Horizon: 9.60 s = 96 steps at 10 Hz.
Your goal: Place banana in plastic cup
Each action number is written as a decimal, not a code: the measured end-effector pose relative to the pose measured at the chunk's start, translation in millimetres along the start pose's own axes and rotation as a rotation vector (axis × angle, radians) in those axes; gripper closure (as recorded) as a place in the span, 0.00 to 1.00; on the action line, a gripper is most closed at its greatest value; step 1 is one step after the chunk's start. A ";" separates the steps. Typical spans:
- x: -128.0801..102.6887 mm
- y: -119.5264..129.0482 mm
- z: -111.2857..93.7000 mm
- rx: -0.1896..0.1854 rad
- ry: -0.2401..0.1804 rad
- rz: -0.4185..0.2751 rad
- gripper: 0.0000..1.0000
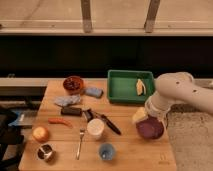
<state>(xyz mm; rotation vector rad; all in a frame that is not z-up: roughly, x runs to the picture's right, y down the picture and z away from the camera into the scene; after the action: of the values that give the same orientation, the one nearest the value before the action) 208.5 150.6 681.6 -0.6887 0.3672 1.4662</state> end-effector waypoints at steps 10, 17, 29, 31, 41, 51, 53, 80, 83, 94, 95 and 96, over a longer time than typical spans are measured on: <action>-14.6 -3.2 -10.9 -0.015 -0.079 0.002 0.20; -155.1 30.1 -37.8 0.037 -0.319 -0.197 0.20; -206.8 -19.5 3.2 0.190 -0.316 -0.244 0.20; -227.9 -39.7 17.8 0.184 -0.312 -0.233 0.20; -249.9 -88.6 52.0 0.046 -0.340 -0.079 0.20; -289.8 -106.3 117.0 0.065 -0.290 -0.117 0.20; -308.2 -125.9 129.0 0.081 -0.288 -0.109 0.20; -113.8 -42.4 -2.6 -0.016 -0.055 -0.105 1.00; -57.8 -13.8 7.1 -0.037 0.102 -0.057 1.00; -21.6 -3.9 12.9 -0.060 0.246 -0.029 1.00; -19.6 -4.4 13.7 -0.054 0.249 -0.036 1.00; -12.6 -0.5 15.4 -0.049 0.256 -0.059 1.00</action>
<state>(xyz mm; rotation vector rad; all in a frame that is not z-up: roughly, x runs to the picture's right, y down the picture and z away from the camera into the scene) 205.0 150.4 701.2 -0.9237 0.5045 1.3372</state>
